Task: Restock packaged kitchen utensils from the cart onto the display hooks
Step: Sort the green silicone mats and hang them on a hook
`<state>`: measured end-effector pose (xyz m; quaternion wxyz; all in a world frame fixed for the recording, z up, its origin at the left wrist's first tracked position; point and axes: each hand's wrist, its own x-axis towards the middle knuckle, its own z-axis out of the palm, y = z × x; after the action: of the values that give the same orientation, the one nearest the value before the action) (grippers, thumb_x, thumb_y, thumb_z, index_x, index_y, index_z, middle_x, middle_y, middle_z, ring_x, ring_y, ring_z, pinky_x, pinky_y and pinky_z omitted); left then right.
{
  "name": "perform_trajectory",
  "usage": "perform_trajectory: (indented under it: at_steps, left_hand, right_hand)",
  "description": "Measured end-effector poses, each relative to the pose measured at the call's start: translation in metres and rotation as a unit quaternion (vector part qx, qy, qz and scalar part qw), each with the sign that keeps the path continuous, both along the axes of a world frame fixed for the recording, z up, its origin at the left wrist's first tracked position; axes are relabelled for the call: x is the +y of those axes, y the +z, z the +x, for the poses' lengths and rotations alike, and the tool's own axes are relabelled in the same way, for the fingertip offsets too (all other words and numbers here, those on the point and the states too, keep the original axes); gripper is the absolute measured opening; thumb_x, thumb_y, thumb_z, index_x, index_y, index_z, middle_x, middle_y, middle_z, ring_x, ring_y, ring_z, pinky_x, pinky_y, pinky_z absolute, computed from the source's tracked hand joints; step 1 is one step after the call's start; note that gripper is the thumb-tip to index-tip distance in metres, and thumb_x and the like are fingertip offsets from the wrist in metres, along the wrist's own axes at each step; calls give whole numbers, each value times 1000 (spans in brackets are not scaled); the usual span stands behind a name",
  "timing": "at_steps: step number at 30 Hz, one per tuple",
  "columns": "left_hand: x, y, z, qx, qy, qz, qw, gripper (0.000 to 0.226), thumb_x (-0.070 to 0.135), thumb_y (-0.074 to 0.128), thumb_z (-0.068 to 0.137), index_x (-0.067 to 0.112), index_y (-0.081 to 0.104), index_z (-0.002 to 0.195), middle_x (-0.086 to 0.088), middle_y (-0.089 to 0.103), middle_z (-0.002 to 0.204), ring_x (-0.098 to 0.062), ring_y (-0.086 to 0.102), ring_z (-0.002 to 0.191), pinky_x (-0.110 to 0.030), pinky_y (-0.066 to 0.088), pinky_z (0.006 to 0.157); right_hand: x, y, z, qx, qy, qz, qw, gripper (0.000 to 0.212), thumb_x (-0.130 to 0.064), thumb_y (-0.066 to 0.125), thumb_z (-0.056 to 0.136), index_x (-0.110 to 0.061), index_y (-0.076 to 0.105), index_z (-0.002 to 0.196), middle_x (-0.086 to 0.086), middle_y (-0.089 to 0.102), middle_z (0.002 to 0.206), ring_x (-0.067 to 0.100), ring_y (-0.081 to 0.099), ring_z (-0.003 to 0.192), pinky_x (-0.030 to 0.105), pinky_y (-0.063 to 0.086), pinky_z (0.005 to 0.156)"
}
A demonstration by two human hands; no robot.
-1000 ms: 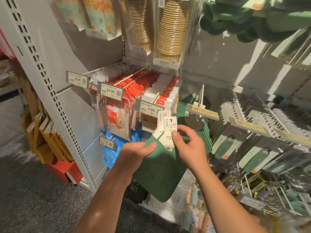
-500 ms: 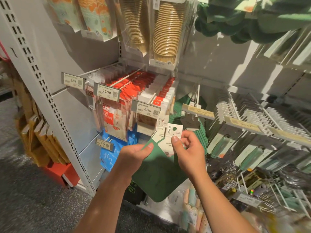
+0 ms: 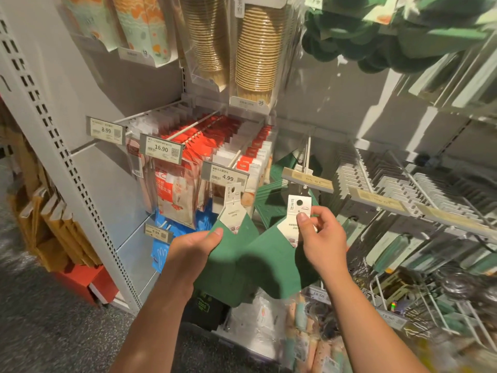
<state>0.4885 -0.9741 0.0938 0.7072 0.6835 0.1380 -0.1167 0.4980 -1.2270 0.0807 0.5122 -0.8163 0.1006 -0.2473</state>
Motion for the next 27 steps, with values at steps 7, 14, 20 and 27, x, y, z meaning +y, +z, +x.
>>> perform_trajectory:
  at_steps: [7, 14, 20, 27]
  left_hand:
    - [3, 4, 1, -8, 54, -23, 998, 26, 27, 69, 97, 21, 80, 74, 4, 79, 75, -22, 73, 86, -32, 55, 74]
    - [6, 3, 0, -13, 63, -15, 998, 30, 31, 70, 96, 24, 82, 69, 3, 79, 79, -27, 71, 94, -41, 54, 84]
    - [9, 2, 0, -20, 83, -11, 996, 28, 31, 71, 94, 35, 81, 68, -2, 79, 86, -33, 71, 102, -48, 54, 96]
    - [11, 2, 5, 5, 44, -22, 999, 22, 46, 79, 76, 26, 84, 84, -7, 80, 96, -35, 72, 104, -57, 52, 104]
  right_hand:
    - [-6, 6, 17, 17, -44, -18, 999, 12, -28, 68, 98, -17, 66, 100, -10, 57, 63, 10, 52, 63, 29, 39, 61]
    - [-7, 17, 41, 78, -81, -51, 992, 25, -34, 69, 97, -19, 59, 80, -2, 59, 71, 23, 57, 73, 33, 35, 62]
    - [-18, 21, 63, 148, -124, -99, 976, 31, -37, 75, 91, -9, 71, 105, 5, 68, 90, 25, 61, 79, 27, 40, 62]
    - [-4, 12, 43, 104, -102, -114, 983, 50, -38, 74, 93, -5, 58, 128, 13, 60, 128, 31, 56, 120, 40, 46, 96]
